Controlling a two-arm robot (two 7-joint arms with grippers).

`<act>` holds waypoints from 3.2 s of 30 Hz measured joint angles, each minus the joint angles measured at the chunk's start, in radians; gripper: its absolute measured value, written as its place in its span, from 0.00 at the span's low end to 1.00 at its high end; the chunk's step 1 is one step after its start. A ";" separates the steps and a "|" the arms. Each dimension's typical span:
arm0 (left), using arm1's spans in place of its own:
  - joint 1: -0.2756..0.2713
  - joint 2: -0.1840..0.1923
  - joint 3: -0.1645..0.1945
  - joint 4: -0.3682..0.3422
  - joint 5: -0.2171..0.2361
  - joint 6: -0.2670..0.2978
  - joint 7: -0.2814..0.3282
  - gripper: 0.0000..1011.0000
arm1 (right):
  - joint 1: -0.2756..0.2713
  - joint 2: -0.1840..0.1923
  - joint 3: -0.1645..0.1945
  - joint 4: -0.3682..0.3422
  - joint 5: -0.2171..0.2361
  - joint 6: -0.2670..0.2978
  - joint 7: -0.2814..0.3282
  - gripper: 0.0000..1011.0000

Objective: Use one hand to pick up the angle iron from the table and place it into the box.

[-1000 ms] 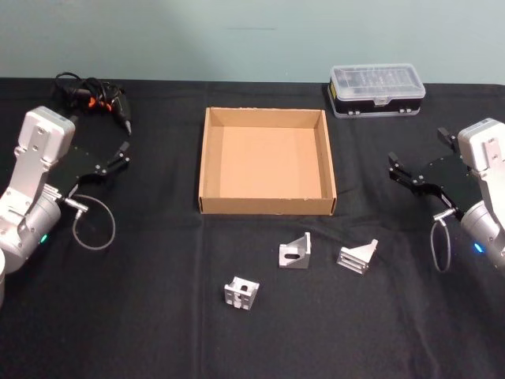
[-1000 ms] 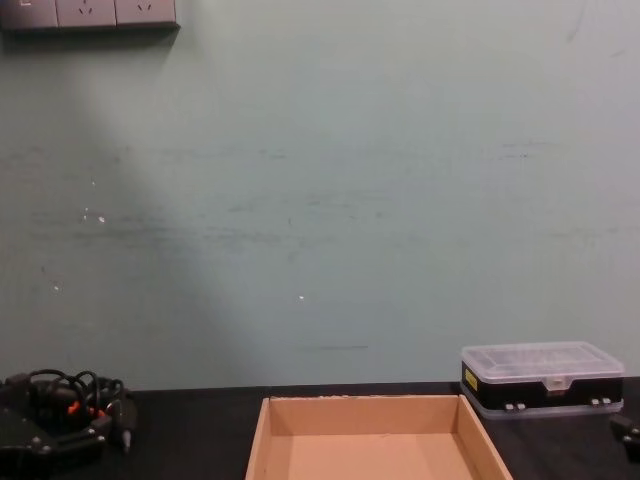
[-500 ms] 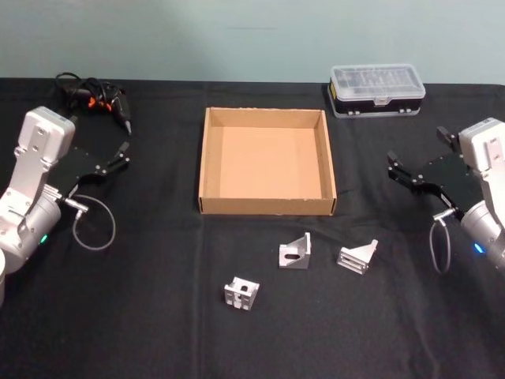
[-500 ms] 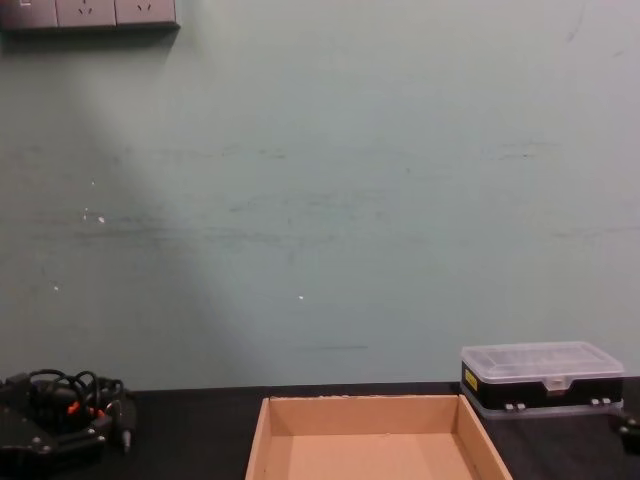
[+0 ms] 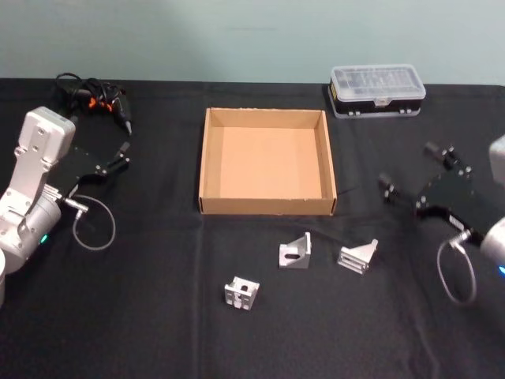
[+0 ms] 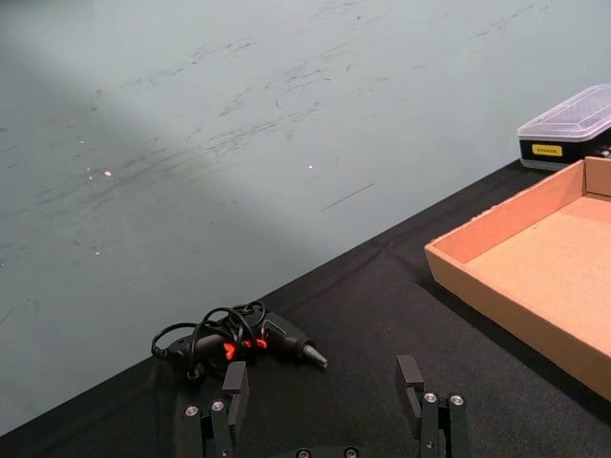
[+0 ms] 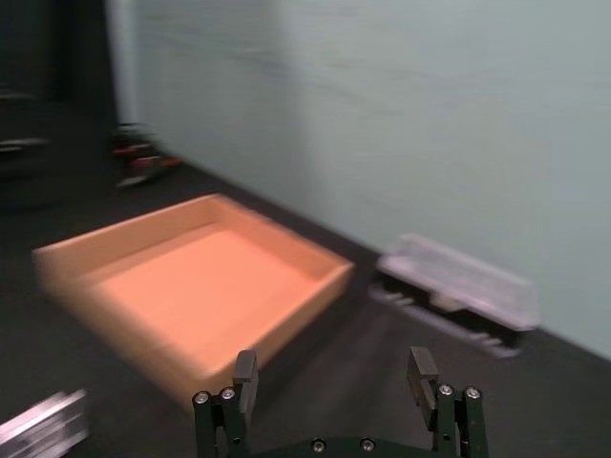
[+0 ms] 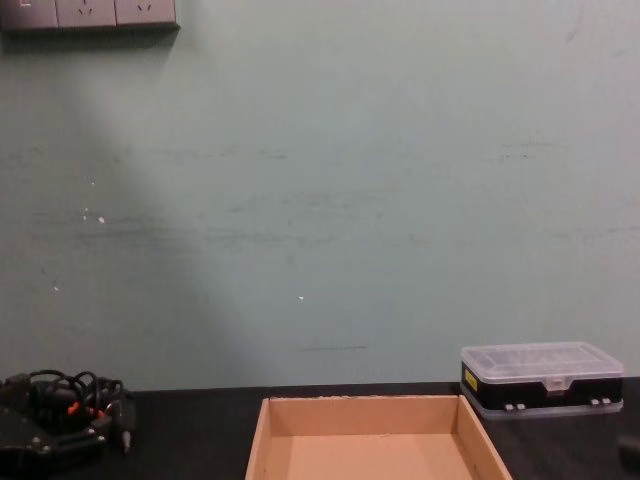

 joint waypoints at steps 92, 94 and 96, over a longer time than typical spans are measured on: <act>0.000 0.000 0.000 0.000 0.000 0.000 0.000 1.00 | -0.068 -0.057 -0.017 0.021 -0.047 0.162 0.213 0.56; 0.000 0.000 0.000 0.000 0.000 0.000 0.000 1.00 | -0.068 -0.057 -0.017 0.021 -0.047 0.162 0.213 0.56; 0.000 0.000 0.000 0.000 0.000 0.000 0.000 1.00 | -0.076 -0.061 -0.004 0.017 -0.044 0.141 0.218 0.56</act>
